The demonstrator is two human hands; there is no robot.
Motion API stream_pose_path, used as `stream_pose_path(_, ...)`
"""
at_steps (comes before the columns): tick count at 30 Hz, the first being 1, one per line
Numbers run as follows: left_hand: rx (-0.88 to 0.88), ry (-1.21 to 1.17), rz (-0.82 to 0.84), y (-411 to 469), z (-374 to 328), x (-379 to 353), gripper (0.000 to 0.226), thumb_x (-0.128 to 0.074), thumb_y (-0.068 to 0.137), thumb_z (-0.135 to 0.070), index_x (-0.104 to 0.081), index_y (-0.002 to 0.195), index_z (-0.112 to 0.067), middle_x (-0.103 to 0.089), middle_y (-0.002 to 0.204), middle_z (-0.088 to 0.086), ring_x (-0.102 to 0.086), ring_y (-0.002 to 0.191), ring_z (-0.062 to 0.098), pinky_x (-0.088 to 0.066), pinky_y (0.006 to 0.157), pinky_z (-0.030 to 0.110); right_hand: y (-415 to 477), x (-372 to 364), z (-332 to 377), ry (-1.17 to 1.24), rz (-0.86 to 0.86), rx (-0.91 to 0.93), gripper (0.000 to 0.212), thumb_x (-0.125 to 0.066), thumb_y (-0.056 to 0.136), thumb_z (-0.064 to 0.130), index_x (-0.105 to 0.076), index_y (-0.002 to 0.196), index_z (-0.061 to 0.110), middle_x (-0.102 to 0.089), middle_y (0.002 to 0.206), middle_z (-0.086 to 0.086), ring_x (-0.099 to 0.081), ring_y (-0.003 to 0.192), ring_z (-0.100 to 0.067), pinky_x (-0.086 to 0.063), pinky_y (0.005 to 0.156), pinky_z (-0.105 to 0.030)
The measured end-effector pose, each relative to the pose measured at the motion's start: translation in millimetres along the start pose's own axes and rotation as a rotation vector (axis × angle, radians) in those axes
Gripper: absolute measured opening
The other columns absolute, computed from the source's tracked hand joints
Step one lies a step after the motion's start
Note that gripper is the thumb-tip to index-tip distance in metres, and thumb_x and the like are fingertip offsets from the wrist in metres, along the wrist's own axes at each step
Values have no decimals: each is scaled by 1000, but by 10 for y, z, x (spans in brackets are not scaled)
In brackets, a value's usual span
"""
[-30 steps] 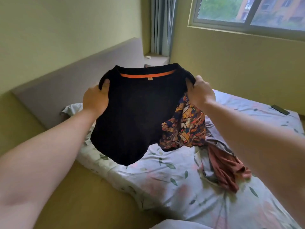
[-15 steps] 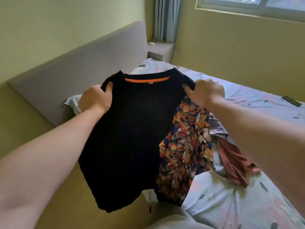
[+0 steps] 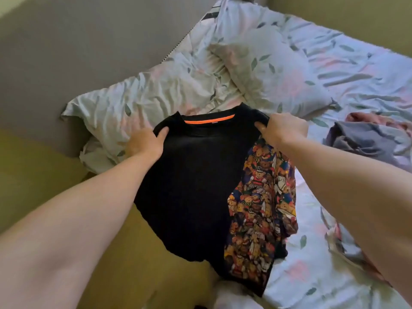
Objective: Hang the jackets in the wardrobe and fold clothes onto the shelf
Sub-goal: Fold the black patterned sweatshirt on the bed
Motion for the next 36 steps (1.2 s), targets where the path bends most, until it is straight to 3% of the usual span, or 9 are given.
stream_pose_path(5, 53, 26, 217, 1019, -143, -704, 69, -51, 94, -67, -55, 114, -1, -63, 114, 17, -58, 94, 33, -44, 77, 40, 918, -820, 75, 137, 117, -151, 47, -50, 97, 58, -61, 100, 12, -63, 87, -9, -64, 81, -34, -53, 74, -41)
stream_pose_path(8, 66, -91, 205, 1502, -119, -1011, 67, -67, 90, -56, -49, 134, -9, -58, 131, 11, -57, 117, 32, -47, 91, 39, 1253, -1298, 200, 433, 146, -310, 48, -52, 100, 43, -47, 130, 6, -53, 134, -18, -54, 122, -40, -47, 95, -48)
stream_pose_path(10, 56, -120, 218, 1567, -51, -1253, 62, -69, 91, -42, -46, 141, -12, -55, 138, 11, -53, 126, 32, -45, 101, 40, 1259, -1578, 532, 438, 158, -191, 54, -54, 99, 35, -39, 140, 4, -36, 149, -15, -41, 136, -36, -42, 105, -48)
stream_pose_path(14, 106, -23, 404, 1207, 454, -1966, 52, -65, 96, -25, -48, 142, -11, -54, 143, 14, -51, 131, 32, -42, 105, 37, 683, -2319, 1214, 372, 392, 73, 47, -52, 96, 24, -45, 139, 7, -34, 156, -11, -39, 141, -34, -40, 110, -48)
stream_pose_path(18, 285, -14, 501, 771, 1150, -2411, 51, -57, 99, -18, -43, 147, -11, -54, 141, 14, -54, 126, 34, -45, 94, 36, 11, -2813, 1634, 375, 645, 123, 28, -52, 93, 19, -56, 120, 12, -56, 128, -8, -59, 115, -36, -52, 94, -46)
stream_pose_path(21, 470, -60, 472, 549, 1581, -2562, 47, -46, 105, -23, -41, 150, -7, -48, 148, 17, -49, 132, 37, -41, 105, 41, -337, -3040, 1921, 358, 755, 163, 39, -49, 95, 16, -52, 134, 15, -54, 138, -8, -56, 121, -35, -51, 97, -45)
stream_pose_path(25, 624, -184, 296, 528, 2043, -2626, 35, -37, 107, -21, -55, 134, -6, -58, 133, 19, -55, 122, 40, -44, 97, 42, -608, -3319, 2311, 416, 819, 267, 57, -50, 98, 17, -36, 153, 21, -37, 158, -2, -41, 141, -29, -43, 110, -47)
stream_pose_path(29, 716, -473, 392, 548, 2438, -3017, 19, -55, 94, -6, -67, 102, -18, -70, 113, 13, -67, 94, 34, -58, 80, 42, -716, -3643, 2526, 400, 876, 286, 74, -52, 101, 18, -11, 161, 30, -10, 168, -3, -7, 155, -32, -30, 119, -53)
stream_pose_path(36, 330, -610, 717, 558, 2001, -3341, 28, -64, 94, -3, -61, 115, -21, -67, 107, 3, -62, 94, 18, -51, 86, 36, -787, -3907, 2647, 313, 861, 228, 81, -49, 100, 26, 6, 159, 34, 5, 169, -7, 9, 154, -38, -24, 117, -64)
Point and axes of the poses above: each hand's wrist, its own y-axis towards the middle knuckle, its own x-axis out of the back of the hand, z = x × y, the point moved 9 cm from there along y, towards the middle knuckle
